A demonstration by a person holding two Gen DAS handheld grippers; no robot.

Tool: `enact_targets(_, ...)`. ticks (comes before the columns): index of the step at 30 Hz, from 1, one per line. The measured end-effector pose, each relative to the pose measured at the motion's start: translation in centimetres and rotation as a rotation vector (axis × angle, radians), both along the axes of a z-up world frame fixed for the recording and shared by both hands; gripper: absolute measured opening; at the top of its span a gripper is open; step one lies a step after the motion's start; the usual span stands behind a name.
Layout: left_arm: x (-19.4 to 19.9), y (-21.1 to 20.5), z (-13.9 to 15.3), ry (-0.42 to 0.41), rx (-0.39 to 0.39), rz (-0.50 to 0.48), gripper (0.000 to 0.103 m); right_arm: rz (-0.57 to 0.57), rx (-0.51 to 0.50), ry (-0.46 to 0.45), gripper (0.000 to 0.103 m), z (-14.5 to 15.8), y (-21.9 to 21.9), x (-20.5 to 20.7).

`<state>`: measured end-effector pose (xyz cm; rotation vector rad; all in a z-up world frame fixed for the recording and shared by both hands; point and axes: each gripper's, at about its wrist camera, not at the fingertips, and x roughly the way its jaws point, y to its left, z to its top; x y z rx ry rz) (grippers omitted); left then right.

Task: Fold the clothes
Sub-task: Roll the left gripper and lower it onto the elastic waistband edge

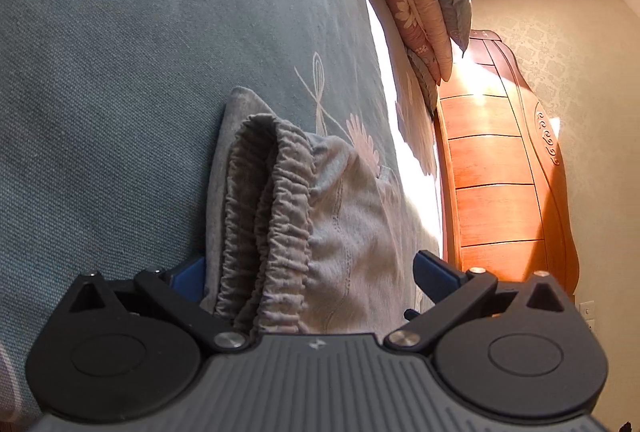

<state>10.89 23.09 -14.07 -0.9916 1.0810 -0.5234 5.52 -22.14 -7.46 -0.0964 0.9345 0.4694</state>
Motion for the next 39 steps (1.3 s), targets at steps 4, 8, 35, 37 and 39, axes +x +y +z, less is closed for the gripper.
enact_targets(4, -0.1, -0.3, 0.1, 0.008, 0.014, -0.029, 0.102, -0.008, 0.007, 0.008, 0.103, -0.2, -0.2, 0.4)
enact_targets(8, 2.4, -0.7, 0.4, 0.011, 0.041, -0.044, 0.102, -0.012, 0.008, -0.001, 0.103, 0.1, -0.3, 0.4)
enact_targets(35, 3.3, -1.8, 0.5, 0.013, 0.057, -0.127, 0.102, -0.11, 0.525, 0.233, 0.103, -1.7, -6.4, 8.0)
enact_targets(37, 3.5, -1.8, 0.4, 0.017, 0.05, -0.129, 0.102, -0.144, 0.612, 0.302, 0.103, -3.2, -7.6, 9.3)
enact_targets(39, 3.5, -1.9, 0.5, 0.016, 0.06, -0.129, 0.102, -0.167, 0.699, 0.368, 0.103, -4.6, -8.4, 10.1)
